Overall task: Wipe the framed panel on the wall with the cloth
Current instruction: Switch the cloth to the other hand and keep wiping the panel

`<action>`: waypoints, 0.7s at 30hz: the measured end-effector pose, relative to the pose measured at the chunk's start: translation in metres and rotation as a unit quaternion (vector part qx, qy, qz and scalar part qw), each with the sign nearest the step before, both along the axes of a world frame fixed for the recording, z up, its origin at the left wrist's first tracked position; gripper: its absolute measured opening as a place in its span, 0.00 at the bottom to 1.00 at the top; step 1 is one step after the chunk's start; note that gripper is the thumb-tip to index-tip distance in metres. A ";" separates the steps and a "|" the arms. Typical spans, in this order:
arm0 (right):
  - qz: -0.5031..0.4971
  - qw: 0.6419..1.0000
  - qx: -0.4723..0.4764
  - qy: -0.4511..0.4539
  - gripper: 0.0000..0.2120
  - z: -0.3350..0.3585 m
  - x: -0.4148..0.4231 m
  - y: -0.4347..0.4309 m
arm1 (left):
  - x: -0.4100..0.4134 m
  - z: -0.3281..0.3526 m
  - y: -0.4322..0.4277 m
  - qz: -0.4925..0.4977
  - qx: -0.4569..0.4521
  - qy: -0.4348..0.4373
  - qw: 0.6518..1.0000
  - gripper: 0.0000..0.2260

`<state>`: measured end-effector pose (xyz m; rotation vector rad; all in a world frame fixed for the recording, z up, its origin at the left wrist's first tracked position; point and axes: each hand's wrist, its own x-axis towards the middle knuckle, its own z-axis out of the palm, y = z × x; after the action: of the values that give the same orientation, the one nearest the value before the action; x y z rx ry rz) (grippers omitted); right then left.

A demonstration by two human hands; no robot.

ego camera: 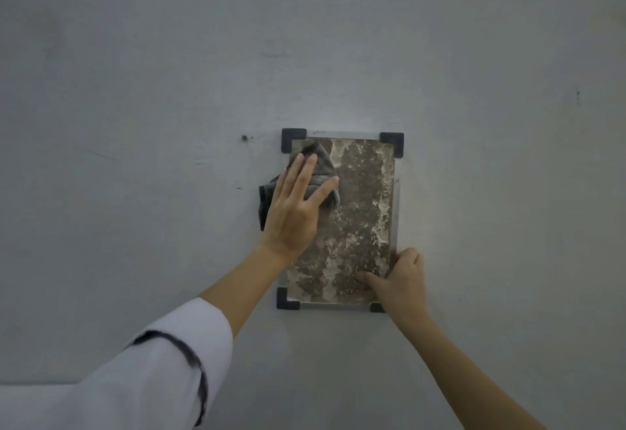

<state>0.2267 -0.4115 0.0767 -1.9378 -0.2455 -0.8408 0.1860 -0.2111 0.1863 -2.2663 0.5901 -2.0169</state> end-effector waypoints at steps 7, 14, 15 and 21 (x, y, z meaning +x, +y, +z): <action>-0.032 0.998 -0.028 -0.039 0.30 0.005 -0.014 0.001 | -0.007 -0.047 0.009 -0.032 0.048 0.056 0.997 0.15; 0.012 1.000 -0.005 -0.014 0.31 -0.003 0.003 -0.001 | -0.002 -0.001 0.008 -0.055 0.028 0.032 0.998 0.20; 0.014 1.000 -0.002 -0.014 0.31 -0.003 0.003 -0.001 | -0.002 0.003 0.007 -0.054 0.028 0.033 0.998 0.23; 0.006 1.000 -0.008 -0.017 0.31 -0.004 0.002 -0.001 | 0.000 -0.022 0.002 -0.039 0.048 0.026 0.998 0.21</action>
<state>0.2283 -0.4122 0.0727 -1.9356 -0.2840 -0.8675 0.1857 -0.2095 0.1642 -2.2803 0.7748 -1.9224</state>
